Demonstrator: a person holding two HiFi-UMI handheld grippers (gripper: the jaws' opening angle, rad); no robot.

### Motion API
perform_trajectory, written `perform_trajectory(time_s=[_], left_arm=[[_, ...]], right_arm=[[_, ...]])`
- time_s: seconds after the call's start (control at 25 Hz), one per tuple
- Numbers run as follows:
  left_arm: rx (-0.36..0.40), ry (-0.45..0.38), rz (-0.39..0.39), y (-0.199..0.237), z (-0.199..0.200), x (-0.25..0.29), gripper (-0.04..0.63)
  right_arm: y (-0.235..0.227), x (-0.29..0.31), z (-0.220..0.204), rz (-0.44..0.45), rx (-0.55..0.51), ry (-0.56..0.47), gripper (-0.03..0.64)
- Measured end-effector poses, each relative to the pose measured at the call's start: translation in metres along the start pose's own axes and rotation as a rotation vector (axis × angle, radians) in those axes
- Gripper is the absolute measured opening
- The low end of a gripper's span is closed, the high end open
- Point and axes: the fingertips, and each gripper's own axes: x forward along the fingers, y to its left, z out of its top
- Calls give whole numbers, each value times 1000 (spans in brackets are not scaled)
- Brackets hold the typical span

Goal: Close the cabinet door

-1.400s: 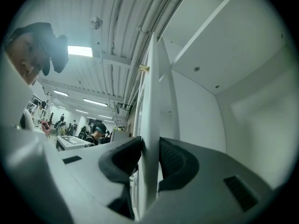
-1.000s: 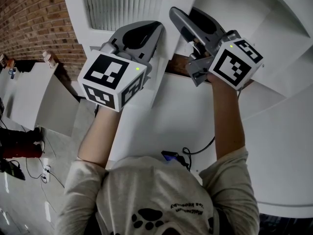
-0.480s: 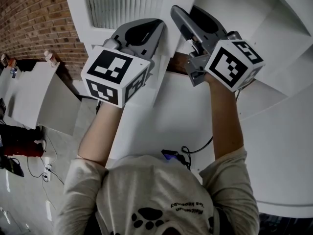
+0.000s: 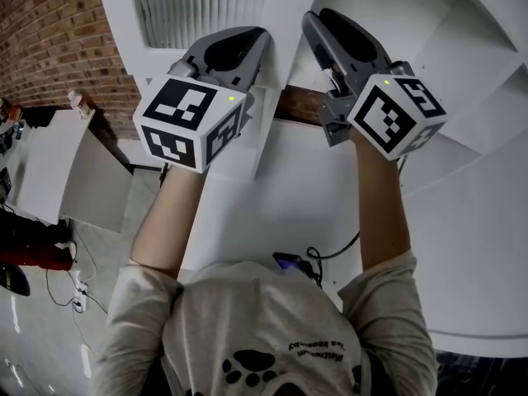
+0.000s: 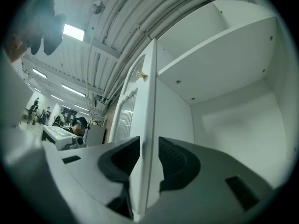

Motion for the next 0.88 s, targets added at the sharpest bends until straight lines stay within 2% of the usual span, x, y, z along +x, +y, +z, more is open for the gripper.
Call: perform_trajectory(time_s=[0.24,0.52,0.88], left_arm=[[-11,-11,-7,-2,6,-2,8],[-17,-16,-7,-1,1,0,8],[-13,-3,-4,1,-4,2,8]], right_arm=[[0,-12,7,-25,-7,5,110],[-6,-26,3,-83,19,-20,12],[3,-40,-14,-125,17,-15,10]])
